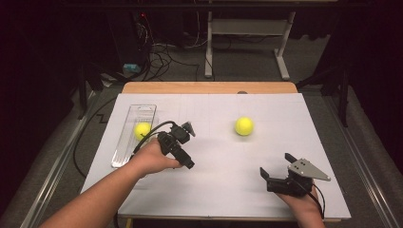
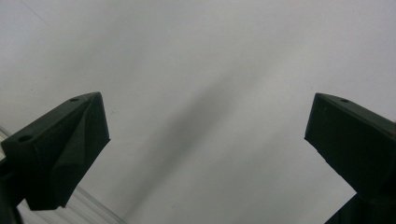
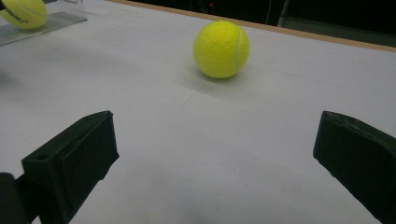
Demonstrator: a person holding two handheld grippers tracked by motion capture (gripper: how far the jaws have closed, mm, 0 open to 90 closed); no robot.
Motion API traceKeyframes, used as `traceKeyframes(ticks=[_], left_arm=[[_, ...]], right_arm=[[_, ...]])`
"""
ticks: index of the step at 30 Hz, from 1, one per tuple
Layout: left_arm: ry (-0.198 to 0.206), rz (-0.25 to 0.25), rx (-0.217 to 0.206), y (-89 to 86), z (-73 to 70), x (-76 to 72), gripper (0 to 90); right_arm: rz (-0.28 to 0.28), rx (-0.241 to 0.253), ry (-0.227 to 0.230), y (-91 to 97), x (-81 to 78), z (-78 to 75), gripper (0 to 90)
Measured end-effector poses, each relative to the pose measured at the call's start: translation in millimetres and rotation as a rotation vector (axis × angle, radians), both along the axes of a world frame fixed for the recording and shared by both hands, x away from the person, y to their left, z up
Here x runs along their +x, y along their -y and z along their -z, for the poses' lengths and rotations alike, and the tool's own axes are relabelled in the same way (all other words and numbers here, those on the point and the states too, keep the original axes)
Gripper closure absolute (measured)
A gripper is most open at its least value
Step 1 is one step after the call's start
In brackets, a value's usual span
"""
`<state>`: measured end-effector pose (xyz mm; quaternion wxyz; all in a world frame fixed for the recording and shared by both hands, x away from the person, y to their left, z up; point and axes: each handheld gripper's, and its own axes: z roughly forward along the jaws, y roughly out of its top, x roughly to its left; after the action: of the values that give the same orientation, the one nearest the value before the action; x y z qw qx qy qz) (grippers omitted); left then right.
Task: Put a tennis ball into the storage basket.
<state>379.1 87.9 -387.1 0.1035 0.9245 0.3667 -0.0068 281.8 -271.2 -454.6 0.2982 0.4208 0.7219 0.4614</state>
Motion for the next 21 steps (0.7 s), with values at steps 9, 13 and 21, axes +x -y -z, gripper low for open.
traceKeyframes(ticks=[9, 13, 21], left_arm=[[-0.018, 0.005, 0.007, -1.4, 4.8, 1.5, 0.7], [-0.019, 0.008, 0.005, -1.1, 5.0, 0.9, 0.7], [-0.022, 0.017, 0.008, 1.1, 5.1, -0.6, 0.7]], right_arm=[[0.013, -0.013, -0.037, -5.7, 38.4, -2.0, 0.0], [0.017, -0.023, -0.045, -11.9, 53.9, -3.1, 0.0], [0.030, -0.038, -0.059, -21.1, 83.8, -8.3, 0.0]])
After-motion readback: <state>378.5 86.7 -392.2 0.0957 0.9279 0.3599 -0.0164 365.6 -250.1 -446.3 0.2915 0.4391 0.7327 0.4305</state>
